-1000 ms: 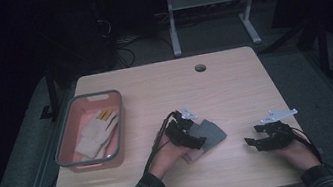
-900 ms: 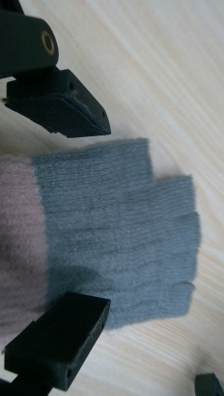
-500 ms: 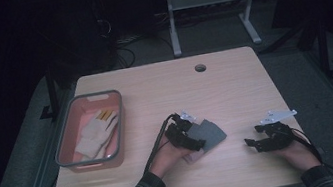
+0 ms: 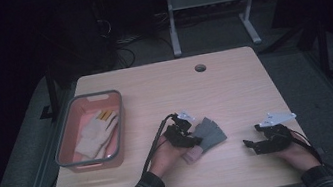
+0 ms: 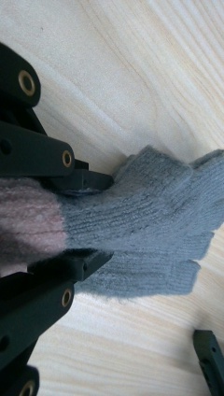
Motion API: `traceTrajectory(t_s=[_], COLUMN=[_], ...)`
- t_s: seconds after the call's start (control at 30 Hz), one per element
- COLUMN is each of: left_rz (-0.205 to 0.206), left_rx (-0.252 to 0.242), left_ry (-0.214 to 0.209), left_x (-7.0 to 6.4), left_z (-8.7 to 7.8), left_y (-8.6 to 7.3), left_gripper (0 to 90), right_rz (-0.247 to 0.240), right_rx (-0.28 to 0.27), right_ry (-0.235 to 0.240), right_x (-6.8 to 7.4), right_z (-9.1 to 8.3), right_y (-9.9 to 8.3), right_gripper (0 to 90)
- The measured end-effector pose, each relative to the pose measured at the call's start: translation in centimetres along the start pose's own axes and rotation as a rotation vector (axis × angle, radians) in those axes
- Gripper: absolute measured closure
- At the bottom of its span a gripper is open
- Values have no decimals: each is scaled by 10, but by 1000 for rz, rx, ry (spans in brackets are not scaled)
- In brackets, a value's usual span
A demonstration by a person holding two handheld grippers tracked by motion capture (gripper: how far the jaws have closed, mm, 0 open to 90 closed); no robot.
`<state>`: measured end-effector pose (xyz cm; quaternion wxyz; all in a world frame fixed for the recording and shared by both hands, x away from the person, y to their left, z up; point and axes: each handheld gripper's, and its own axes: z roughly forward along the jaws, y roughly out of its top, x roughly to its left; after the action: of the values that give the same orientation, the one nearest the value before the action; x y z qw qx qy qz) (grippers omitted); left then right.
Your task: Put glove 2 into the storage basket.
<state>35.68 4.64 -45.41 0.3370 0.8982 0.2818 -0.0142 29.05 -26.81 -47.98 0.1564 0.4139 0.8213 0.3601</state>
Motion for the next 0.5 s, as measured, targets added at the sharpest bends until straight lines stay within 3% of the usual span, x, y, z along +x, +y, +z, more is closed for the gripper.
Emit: traceTrajectory(t_s=[0.1,0.23,0.5], left_rz=[-21,-20,-20], left_rx=[-7,-6,-31], left_ry=[-19,-32,-21], left_x=[3,3,6], left_z=[-2,-7,-30], left_y=[0,1,7], left_gripper=[697,702,703], right_rz=[-4,-3,-3], right_rx=[-13,-12,-9], right_ry=[1,0,1], right_x=[0,0,0], right_z=[2,2,2], right_y=[-1,-1,-1], right_gripper=[188,186,177])
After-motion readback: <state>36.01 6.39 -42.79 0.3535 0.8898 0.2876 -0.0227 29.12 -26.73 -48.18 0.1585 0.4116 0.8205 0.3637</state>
